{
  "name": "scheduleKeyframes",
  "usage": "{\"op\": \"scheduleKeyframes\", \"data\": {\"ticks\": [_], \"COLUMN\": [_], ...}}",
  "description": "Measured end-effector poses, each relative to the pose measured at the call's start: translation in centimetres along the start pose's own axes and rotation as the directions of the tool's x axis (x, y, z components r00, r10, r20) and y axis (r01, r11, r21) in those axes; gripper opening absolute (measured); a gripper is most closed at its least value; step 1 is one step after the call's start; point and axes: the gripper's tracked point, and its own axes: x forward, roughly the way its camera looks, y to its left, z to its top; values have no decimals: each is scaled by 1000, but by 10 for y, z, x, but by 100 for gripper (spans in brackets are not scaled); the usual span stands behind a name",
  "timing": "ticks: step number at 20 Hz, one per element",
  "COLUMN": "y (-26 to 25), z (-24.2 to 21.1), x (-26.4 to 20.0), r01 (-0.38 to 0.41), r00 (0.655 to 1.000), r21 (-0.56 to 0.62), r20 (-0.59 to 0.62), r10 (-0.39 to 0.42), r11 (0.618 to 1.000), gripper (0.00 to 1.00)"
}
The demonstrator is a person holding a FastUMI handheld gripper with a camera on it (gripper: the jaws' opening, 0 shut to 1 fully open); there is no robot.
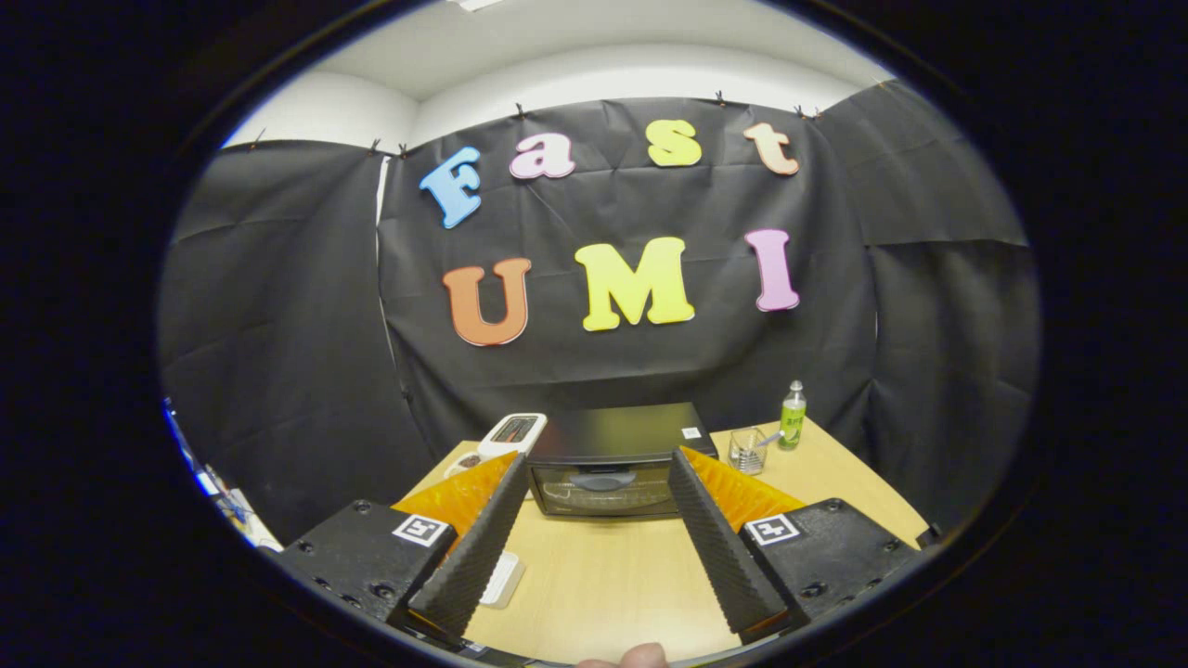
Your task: Open the toaster oven, put the food inside, and close the toaster oven door.
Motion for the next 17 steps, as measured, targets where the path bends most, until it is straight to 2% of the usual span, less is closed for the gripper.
{"op": "scheduleKeyframes", "data": {"ticks": [17], "y": [12], "z": [14], "x": [7], "r01": [13], "r00": [1000], "r21": [-3], "r20": [28], "r10": [-13], "r11": [1000], "gripper": [100]}}
